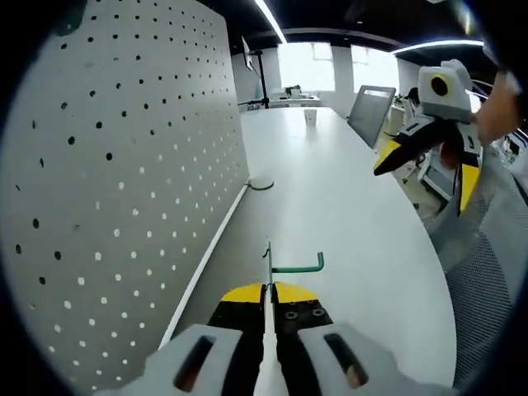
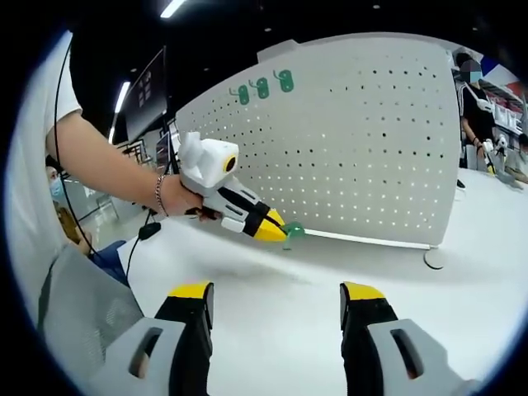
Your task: Insert the hook assembly into the mounting plate slot until the hook locks in place.
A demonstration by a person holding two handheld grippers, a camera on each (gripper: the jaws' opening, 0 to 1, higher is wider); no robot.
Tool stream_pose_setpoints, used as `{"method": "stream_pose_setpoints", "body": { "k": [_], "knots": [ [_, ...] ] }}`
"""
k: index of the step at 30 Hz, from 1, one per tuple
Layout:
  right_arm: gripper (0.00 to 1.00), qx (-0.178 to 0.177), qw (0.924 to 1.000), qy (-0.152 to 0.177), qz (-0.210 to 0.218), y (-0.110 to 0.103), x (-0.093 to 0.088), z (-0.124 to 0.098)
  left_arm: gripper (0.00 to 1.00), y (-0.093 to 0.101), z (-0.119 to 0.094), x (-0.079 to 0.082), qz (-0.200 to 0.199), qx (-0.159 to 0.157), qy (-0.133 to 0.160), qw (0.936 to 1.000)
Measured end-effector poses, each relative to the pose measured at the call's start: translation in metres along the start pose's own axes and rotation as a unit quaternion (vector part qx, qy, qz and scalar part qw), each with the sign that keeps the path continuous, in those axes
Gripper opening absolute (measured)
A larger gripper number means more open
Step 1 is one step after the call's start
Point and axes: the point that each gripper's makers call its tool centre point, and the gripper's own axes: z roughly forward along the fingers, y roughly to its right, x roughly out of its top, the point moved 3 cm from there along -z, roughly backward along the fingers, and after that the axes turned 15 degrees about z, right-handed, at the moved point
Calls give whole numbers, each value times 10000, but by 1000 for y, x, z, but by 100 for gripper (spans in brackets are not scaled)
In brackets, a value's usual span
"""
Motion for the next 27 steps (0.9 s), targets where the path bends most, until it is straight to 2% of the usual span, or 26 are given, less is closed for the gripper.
{"method": "stream_pose_setpoints", "body": {
  "k": [3,17,27],
  "knots": [
    [60,21,10000,22,-7,-1,1,0,3,-4,-7,6,-91,213,127,9997],
    [60,87,9999,103,-37,-3,6,-1,3,-3,-30,27,-224,672,624,9955],
    [61,117,9998,139,-62,-6,9,-2,3,-2,-49,35,-234,1018,801,9913]
  ]
}}
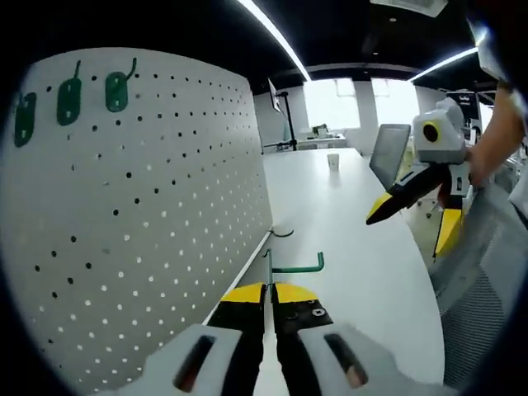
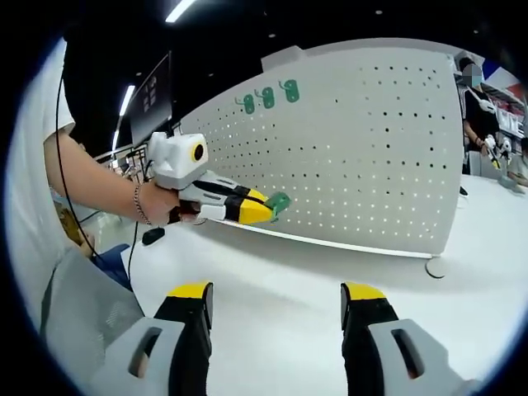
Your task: Insert the hook assembly into the mounting plate slot until the hook locks in place.
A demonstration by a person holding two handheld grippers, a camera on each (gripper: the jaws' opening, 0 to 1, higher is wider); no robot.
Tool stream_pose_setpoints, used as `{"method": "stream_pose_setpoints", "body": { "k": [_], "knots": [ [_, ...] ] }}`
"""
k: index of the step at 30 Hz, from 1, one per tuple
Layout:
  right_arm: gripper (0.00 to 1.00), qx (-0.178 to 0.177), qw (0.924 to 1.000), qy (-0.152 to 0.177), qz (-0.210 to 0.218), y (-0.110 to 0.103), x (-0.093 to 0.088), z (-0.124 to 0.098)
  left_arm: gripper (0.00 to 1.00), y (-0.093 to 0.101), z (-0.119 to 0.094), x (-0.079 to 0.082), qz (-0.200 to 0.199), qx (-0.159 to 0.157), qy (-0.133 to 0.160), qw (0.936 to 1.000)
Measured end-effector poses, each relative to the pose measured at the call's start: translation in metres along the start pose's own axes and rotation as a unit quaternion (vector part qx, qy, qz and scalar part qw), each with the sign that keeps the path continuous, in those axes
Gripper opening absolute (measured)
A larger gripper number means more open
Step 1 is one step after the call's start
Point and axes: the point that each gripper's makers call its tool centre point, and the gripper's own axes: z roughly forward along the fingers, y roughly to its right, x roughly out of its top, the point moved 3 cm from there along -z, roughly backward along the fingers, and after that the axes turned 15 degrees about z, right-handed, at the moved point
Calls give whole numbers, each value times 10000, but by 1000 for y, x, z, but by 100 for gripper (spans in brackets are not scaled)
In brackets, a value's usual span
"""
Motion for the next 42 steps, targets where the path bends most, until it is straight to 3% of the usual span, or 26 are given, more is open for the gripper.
{"method": "stream_pose_setpoints", "body": {
  "k": [16,25,42],
  "knots": [
    [60,50,9999,98,20,-4,6,-2,3,-6,-36,12,-389,573,425,9967],
    [61,105,9997,176,95,-9,7,-2,3,-5,-53,19,-380,799,600,9943],
    [61,167,9997,183,52,-14,6,-5,3,-6,-101,65,-445,1427,1282,9804]
  ]
}}
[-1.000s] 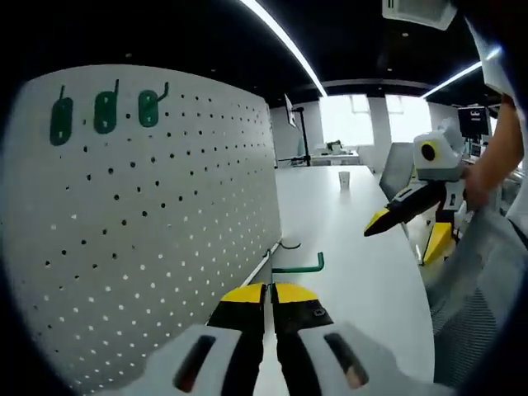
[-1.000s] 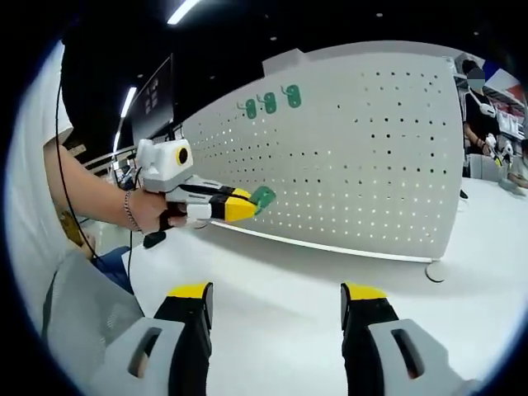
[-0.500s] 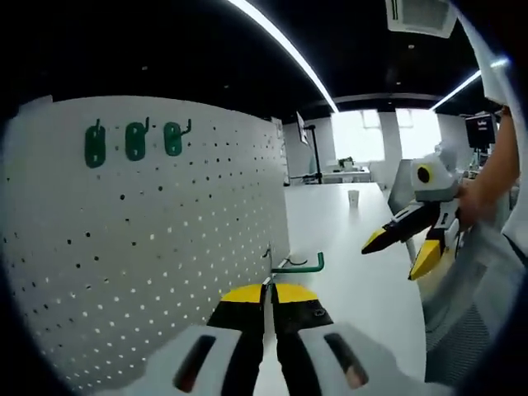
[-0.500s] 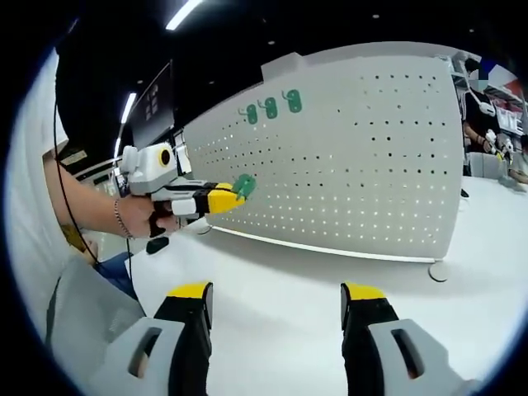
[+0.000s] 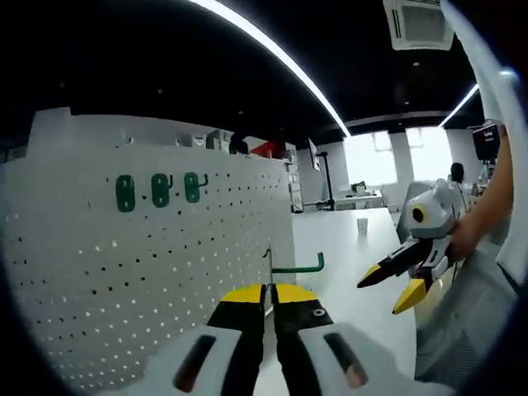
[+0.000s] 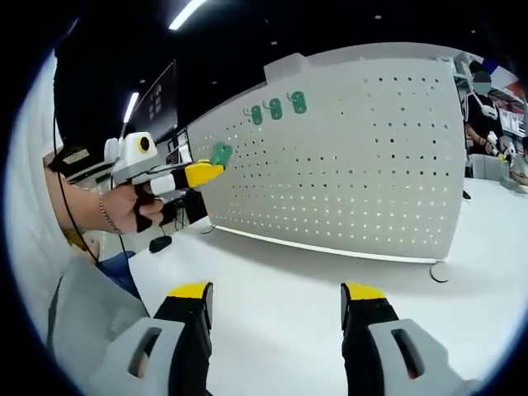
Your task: Insert the hook assembly into the mounting plate slot until the hook locks in place.
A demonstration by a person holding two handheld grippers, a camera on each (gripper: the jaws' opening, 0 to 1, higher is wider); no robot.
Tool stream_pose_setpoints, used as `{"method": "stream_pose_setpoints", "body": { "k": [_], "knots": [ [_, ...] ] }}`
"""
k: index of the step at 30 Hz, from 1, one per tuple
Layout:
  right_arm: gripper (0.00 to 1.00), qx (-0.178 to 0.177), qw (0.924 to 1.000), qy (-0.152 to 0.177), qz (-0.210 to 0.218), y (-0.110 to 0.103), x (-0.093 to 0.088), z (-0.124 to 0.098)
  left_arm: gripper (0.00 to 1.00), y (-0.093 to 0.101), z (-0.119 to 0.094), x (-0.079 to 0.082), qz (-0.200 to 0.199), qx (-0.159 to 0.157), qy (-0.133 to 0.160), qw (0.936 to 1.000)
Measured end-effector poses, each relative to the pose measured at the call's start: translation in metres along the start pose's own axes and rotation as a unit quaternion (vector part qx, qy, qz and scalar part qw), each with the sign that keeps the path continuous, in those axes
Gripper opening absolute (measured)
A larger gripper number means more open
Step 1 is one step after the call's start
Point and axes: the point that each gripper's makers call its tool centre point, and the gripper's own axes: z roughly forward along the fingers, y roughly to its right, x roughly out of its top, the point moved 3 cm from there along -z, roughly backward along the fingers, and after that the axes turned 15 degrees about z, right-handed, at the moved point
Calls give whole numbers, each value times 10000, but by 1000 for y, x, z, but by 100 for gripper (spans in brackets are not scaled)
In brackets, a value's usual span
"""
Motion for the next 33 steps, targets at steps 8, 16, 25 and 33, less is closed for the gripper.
{"method": "stream_pose_setpoints", "body": {
  "k": [8,16,25,33],
  "knots": [
    [60,36,10000,-4,-30,-3,1,1,3,-6,-16,15,-13,214,160,9996],
    [60,63,10000,-17,-46,-4,1,1,3,-9,-22,18,-36,371,208,9991],
    [58,510,9954,800,-125,-25,33,-5,3,-10,-22,18,5,419,158,9990],
    [53,1066,9841,1404,-219,-51,57,-14,3,-11,-23,16,-30,460,140,9988]
  ]
}}
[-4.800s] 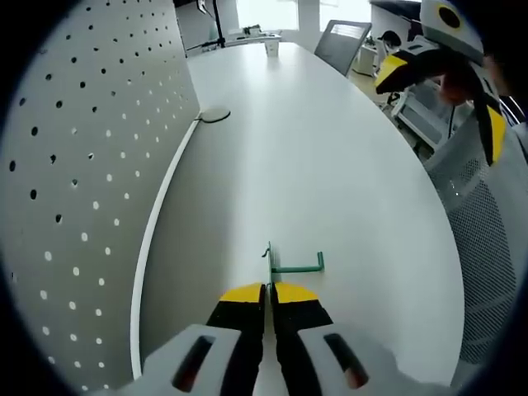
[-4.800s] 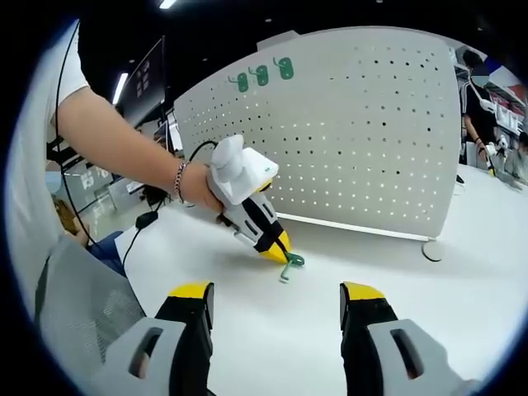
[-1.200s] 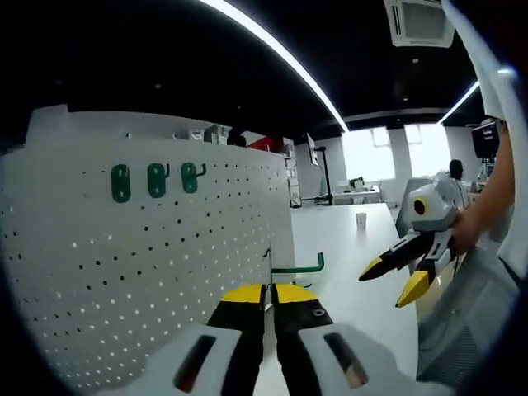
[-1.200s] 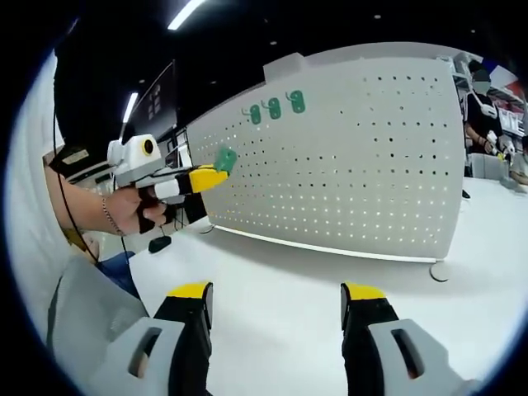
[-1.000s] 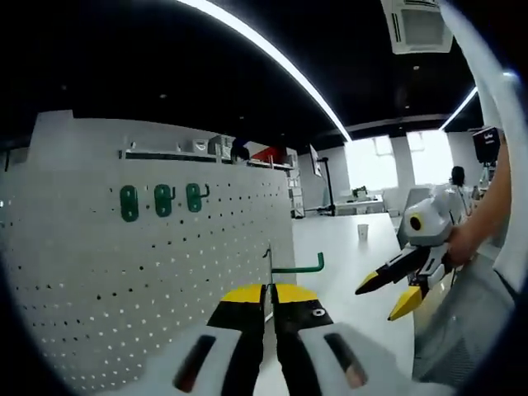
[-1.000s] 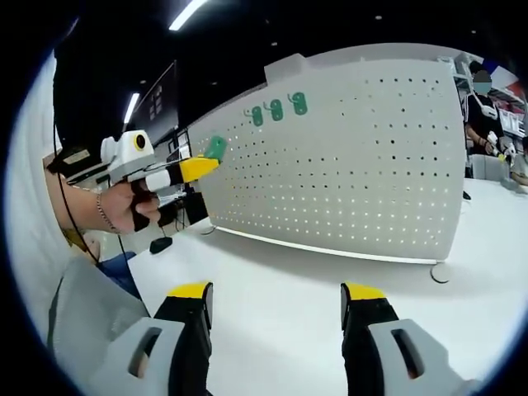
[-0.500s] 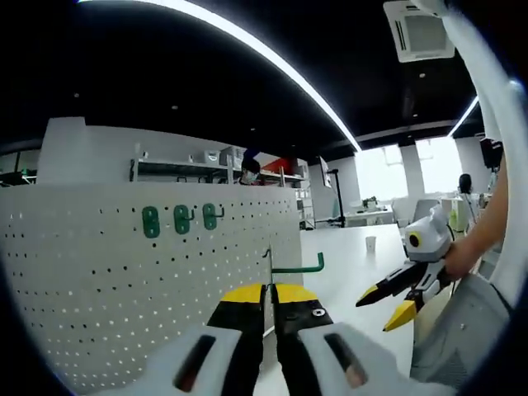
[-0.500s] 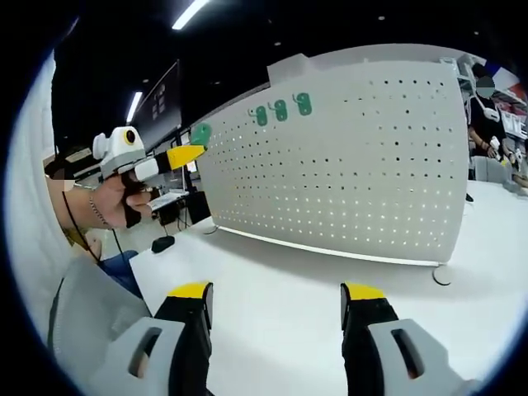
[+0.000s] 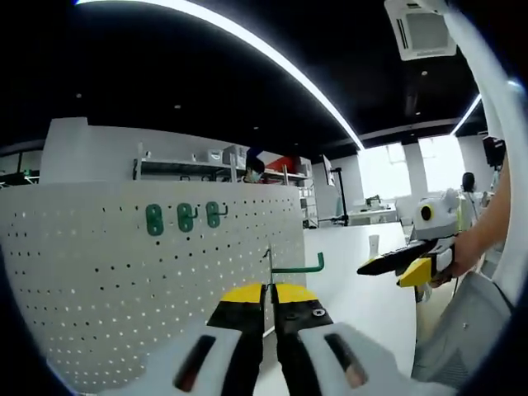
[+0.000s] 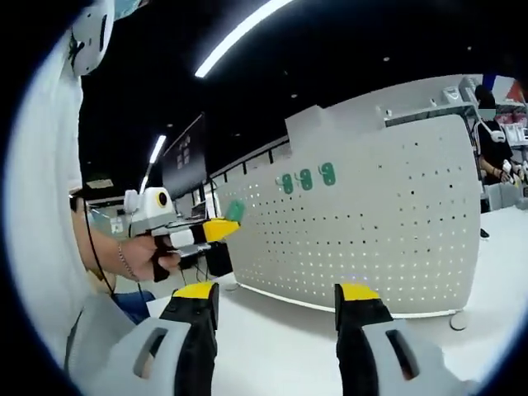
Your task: Insert the hook assembly into the mounting plate slot until the hook locks in place.
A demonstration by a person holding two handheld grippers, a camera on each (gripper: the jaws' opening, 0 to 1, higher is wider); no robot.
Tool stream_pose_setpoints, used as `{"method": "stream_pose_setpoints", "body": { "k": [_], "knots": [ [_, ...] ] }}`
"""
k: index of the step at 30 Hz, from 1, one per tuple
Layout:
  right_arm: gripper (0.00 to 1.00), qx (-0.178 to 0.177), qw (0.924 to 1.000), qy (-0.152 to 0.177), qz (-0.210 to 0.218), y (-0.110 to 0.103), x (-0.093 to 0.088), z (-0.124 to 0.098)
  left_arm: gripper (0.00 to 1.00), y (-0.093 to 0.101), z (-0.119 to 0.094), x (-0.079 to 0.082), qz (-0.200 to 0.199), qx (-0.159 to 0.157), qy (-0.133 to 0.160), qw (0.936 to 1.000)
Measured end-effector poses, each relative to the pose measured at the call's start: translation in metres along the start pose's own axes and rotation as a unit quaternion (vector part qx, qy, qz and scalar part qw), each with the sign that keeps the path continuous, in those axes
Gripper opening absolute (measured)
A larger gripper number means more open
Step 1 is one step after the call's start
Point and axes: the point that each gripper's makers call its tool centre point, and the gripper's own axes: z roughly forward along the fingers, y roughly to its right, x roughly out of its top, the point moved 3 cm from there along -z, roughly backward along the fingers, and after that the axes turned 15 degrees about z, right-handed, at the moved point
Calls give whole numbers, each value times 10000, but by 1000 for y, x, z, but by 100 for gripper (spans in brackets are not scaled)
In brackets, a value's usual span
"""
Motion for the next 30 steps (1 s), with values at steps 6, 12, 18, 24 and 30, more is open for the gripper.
{"method": "stream_pose_setpoints", "body": {
  "k": [6,12,18,24,30],
  "knots": [
    [53,65,10000,38,55,-6,3,7,3,0,0,-1,-19,9,-22,10000],
    [50,258,9994,167,155,-15,8,22,3,1,0,-1,-17,18,-30,10000],
    [48,496,9983,204,226,-25,10,38,3,2,0,-1,-34,21,-30,10000],
    [46,728,9961,301,406,-38,15,56,3,3,0,-1,-16,24,-40,10000],
    [45,882,9942,358,491,-49,14,67,3,2,0,-1,-5,28,-40,10000]
  ]
}}
